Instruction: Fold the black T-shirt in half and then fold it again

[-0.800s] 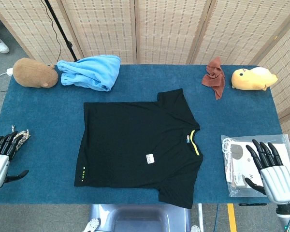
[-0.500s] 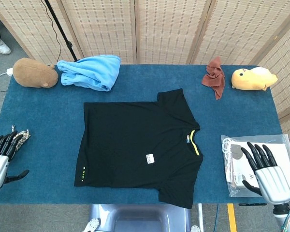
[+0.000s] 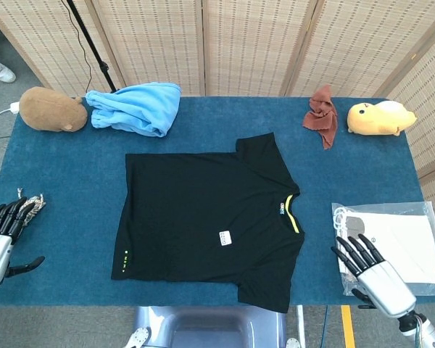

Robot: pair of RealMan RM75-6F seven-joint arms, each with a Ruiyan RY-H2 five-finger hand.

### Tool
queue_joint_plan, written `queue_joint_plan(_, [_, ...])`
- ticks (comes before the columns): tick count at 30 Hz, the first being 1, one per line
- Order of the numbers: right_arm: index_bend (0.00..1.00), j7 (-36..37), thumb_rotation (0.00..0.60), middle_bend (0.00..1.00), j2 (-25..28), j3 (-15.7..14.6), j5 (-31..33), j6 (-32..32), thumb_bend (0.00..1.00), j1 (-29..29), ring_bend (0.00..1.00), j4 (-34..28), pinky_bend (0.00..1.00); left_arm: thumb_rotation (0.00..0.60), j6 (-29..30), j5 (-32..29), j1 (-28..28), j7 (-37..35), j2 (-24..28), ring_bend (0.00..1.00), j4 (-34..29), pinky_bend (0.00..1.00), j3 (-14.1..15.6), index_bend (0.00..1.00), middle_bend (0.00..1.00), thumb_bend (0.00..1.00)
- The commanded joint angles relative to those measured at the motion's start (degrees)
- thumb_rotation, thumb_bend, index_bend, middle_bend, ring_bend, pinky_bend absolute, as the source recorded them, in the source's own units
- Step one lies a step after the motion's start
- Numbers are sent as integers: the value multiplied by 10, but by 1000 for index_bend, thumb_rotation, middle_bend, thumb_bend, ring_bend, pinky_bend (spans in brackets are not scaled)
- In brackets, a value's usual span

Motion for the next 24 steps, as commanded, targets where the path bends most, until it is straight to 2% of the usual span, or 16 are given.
queue_joint_plan(1, [0, -4, 600, 0, -7, -17, -31, -6, 0, 14, 0, 5, 0, 600, 3, 0, 1, -8, 3, 0, 1, 0, 0, 0, 0, 0])
queue_joint_plan(6, [0, -13, 600, 0, -26, -36, -64, -20, 0, 29, 0, 12, 0, 600, 1, 0, 2, -18, 6, 0, 3, 0, 0, 0, 0, 0])
queue_joint_plan(14, [1, 5, 600, 0, -54, -52, -85, -36, 0, 49, 0, 27, 0, 600, -11, -7, -2, -31, 10, 0, 2, 0, 1, 0, 0, 0])
queue_joint_plan(24, [21, 13, 600, 0, -116, -50, -85, -44, 0, 73, 0, 92, 0, 600, -17, -15, -3, -39, 10, 0, 3, 0, -1, 0, 0, 0])
